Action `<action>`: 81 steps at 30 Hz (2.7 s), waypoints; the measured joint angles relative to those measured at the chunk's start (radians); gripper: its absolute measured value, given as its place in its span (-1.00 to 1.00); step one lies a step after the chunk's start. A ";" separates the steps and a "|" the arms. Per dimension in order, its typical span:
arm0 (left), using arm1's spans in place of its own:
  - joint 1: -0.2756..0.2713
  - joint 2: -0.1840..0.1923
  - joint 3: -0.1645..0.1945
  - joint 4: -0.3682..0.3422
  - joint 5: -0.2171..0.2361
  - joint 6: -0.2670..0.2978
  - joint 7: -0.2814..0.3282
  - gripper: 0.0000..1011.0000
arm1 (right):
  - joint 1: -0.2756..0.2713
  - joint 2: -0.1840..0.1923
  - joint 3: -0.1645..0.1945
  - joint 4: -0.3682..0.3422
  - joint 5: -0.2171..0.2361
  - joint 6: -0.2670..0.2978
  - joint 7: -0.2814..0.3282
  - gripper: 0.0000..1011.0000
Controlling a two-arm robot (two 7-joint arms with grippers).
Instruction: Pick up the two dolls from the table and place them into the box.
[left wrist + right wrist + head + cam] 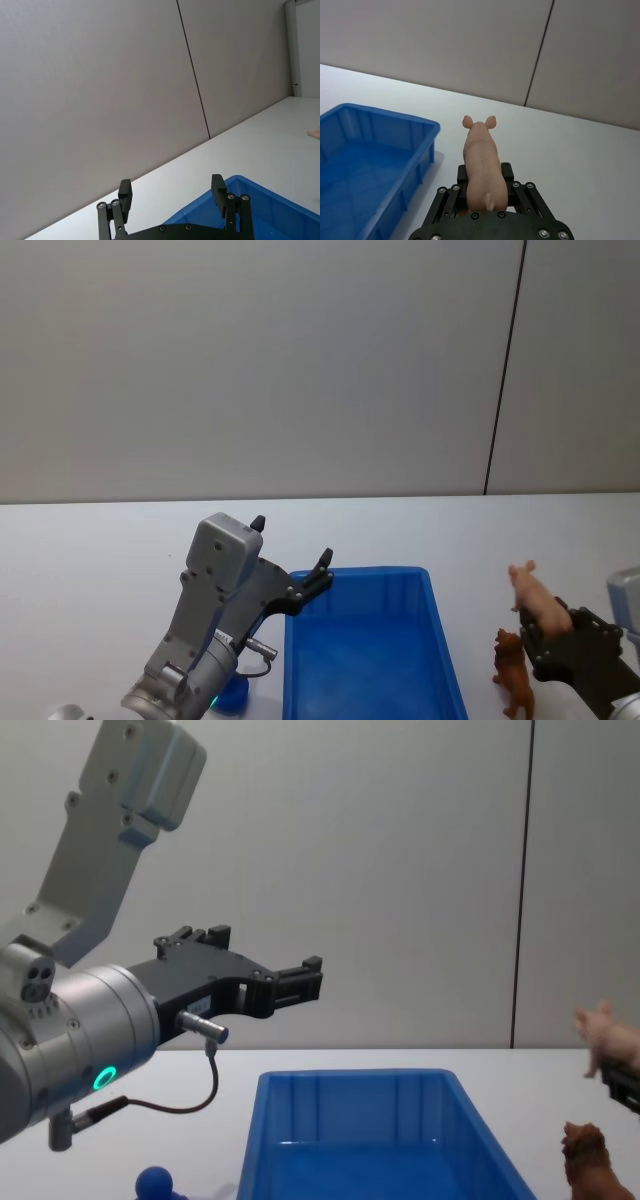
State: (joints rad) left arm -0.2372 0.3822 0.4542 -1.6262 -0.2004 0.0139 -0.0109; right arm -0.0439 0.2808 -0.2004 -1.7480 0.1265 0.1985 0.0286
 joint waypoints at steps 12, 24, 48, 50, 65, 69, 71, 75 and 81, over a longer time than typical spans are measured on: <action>0.000 0.000 0.000 0.000 0.000 0.000 0.000 0.98 | 0.024 0.003 -0.012 -0.001 -0.013 0.002 0.138 -0.25; 0.000 0.000 0.000 0.000 0.000 0.000 0.000 0.98 | 0.054 0.003 -0.027 0.005 -0.028 -0.007 0.276 -0.25; 0.000 0.000 0.000 0.000 0.000 0.000 0.000 0.98 | 0.120 -0.038 -0.061 0.103 -0.044 -0.040 0.374 0.61; 0.000 0.000 0.000 0.000 0.000 0.000 0.000 0.98 | 0.122 -0.039 -0.061 0.107 -0.044 -0.042 0.372 0.75; 0.000 0.000 0.000 0.000 0.000 0.000 0.000 0.98 | 0.083 -0.022 -0.050 0.073 -0.021 -0.054 0.272 0.98; 0.000 0.000 0.000 0.000 0.000 0.000 0.000 0.98 | 0.059 -0.013 -0.045 0.051 -0.015 -0.054 0.227 0.98; 0.000 0.000 0.000 0.000 0.000 0.000 0.000 0.98 | 0.044 -0.008 -0.042 0.037 -0.011 -0.055 0.195 0.98; 0.000 0.000 0.000 0.000 0.000 0.000 0.000 0.98 | 0.023 -0.002 -0.037 0.021 -0.006 -0.055 0.155 0.98; 0.000 0.000 0.000 0.000 0.000 0.000 0.000 0.98 | -0.033 0.016 -0.023 -0.015 0.008 -0.057 0.060 0.98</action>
State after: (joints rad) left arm -0.2372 0.3821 0.4542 -1.6262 -0.2004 0.0138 -0.0110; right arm -0.0767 0.2973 -0.2231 -1.7635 0.1349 0.1413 0.0888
